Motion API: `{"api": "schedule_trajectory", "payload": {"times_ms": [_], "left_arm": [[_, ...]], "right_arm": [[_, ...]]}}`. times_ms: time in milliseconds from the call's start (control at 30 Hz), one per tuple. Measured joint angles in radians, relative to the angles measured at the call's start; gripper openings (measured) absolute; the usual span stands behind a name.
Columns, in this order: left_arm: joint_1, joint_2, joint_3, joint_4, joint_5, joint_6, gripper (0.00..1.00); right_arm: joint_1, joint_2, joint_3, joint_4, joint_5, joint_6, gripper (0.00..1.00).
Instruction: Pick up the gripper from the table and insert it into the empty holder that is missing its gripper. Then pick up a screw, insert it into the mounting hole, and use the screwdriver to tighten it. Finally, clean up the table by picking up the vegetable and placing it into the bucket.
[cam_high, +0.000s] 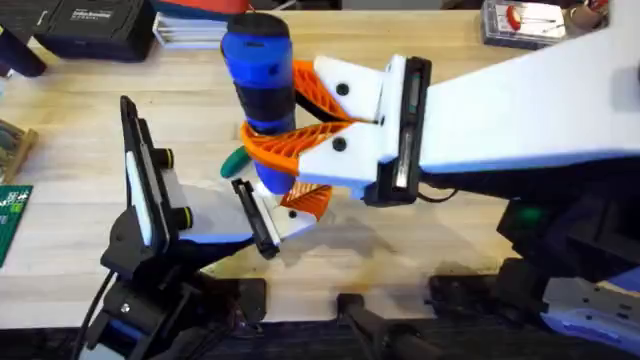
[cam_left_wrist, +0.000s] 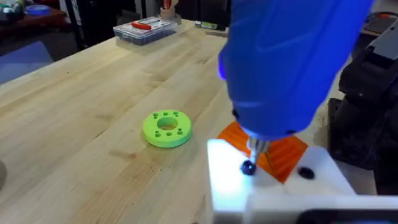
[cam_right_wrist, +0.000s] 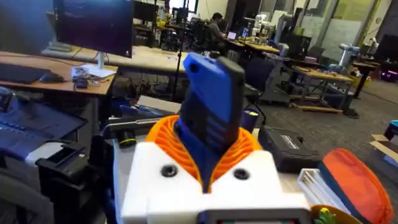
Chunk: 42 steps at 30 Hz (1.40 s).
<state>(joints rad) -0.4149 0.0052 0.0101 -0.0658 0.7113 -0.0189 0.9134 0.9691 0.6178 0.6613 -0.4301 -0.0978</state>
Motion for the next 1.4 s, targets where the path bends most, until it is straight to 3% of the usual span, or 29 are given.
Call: {"api": "schedule_trajectory", "payload": {"times_ms": [867,967,1233,1400], "left_arm": [[0.0,0.0,0.0,0.001,0.0,-0.003,0.012],[0.0,0.0,0.0,0.001,-0.001,-0.003,0.012],[0.0,0.0,0.0,0.0,-0.001,-0.003,0.012],[0.0,0.0,0.0,0.0,-0.001,-0.003,0.012]], "right_arm": [[-0.004,0.029,-0.006,0.056,0.003,0.0,0.028],[-0.019,-0.007,-0.006,0.093,0.003,0.005,0.028],[-0.053,-0.037,0.074,0.01,0.003,0.012,0.028],[-0.137,-0.038,0.074,-0.075,0.021,-0.029,0.028]]}}
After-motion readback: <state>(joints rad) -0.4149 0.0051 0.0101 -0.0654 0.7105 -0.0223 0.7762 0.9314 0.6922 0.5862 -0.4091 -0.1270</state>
